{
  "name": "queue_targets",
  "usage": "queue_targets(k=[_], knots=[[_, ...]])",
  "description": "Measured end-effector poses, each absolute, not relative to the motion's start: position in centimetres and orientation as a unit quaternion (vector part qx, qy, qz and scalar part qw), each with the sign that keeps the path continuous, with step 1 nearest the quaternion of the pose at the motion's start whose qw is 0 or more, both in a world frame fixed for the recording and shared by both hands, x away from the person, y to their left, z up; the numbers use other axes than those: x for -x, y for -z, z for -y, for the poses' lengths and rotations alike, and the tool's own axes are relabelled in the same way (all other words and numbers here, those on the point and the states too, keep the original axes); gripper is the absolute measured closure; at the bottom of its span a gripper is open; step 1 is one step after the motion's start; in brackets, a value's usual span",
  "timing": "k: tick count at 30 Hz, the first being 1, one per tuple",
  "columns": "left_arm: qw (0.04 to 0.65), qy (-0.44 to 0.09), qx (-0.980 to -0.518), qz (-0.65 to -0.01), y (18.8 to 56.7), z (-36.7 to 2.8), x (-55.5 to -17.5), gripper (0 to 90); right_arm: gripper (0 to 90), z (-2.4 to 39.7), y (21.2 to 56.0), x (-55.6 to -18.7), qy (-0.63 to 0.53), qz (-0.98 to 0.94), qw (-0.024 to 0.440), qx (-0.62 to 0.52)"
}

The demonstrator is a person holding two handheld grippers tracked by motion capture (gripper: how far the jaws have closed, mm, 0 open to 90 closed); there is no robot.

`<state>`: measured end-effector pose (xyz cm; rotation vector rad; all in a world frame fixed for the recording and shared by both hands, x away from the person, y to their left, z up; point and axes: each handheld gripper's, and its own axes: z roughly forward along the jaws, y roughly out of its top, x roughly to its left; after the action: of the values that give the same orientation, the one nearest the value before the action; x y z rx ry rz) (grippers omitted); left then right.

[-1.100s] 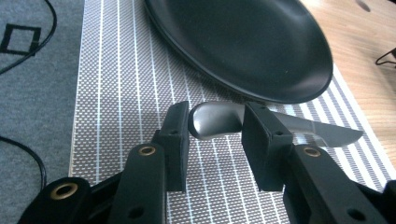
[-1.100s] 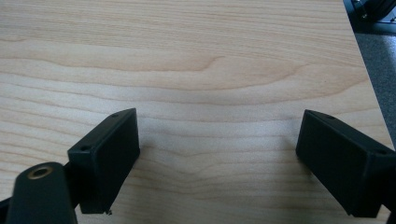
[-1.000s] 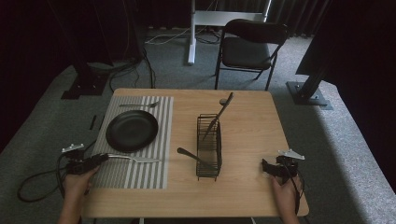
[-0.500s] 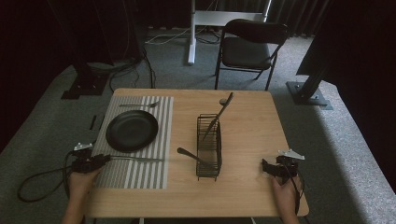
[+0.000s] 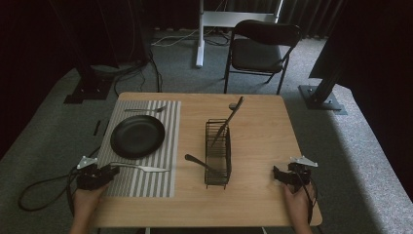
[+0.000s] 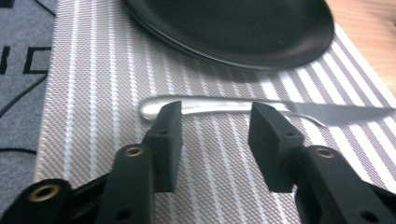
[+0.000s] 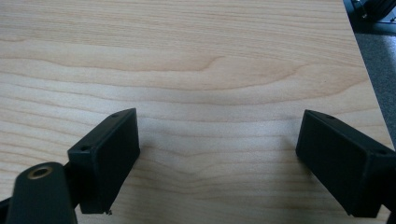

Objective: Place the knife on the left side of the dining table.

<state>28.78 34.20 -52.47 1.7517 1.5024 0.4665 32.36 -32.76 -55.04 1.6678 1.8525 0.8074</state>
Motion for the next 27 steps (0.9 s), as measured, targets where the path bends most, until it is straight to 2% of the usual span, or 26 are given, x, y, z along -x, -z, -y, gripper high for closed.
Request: queue_targets(k=[5,10,11,13,14,15,16,19,21,27], knots=[[0.385,-0.194,-0.688,-0.584,52.8,-32.9,-27.5,48.1,12.5,32.8,55.0,-32.4,-0.298,-0.683,0.258,-0.615],[0.378,-0.208,-0.688,-0.583,53.1,-32.3,-26.8,34.0,12.5,32.8,55.0,-32.4,-0.298,-0.683,0.258,-0.615],[0.378,-0.208,-0.688,-0.583,53.1,-32.3,-26.8,34.0,12.5,32.8,55.0,-32.4,-0.298,-0.683,0.258,-0.615],[0.380,-0.214,-0.681,-0.588,53.3,-32.1,-26.4,24.2,12.5,32.8,55.0,-32.4,-0.298,-0.683,0.258,-0.615],[0.375,-0.216,-0.679,-0.592,53.3,-32.0,-26.3,24.2,12.5,32.8,55.0,-32.4,-0.298,-0.683,0.258,-0.615],[0.369,-0.217,-0.686,-0.589,53.4,-31.8,-26.2,15.8,12.5,32.8,55.0,-32.4,-0.298,-0.683,0.258,-0.615],[0.369,-0.217,-0.686,-0.589,53.4,-31.8,-26.2,11.5,12.5,32.8,55.0,-32.4,-0.298,-0.683,0.258,-0.615],[0.357,-0.237,-0.686,-0.588,53.6,-31.4,-26.0,8.6,12.5,32.8,55.0,-32.4,-0.298,-0.683,0.258,-0.615],[0.354,-0.232,-0.685,-0.592,53.7,-31.4,-26.1,0.0,12.5,32.8,55.0,-32.4,-0.298,-0.683,0.258,-0.615],[0.340,-0.257,-0.688,-0.588,54.0,-30.8,-26.0,0.0,12.5,32.8,55.0,-32.4,-0.298,-0.683,0.258,-0.615]])
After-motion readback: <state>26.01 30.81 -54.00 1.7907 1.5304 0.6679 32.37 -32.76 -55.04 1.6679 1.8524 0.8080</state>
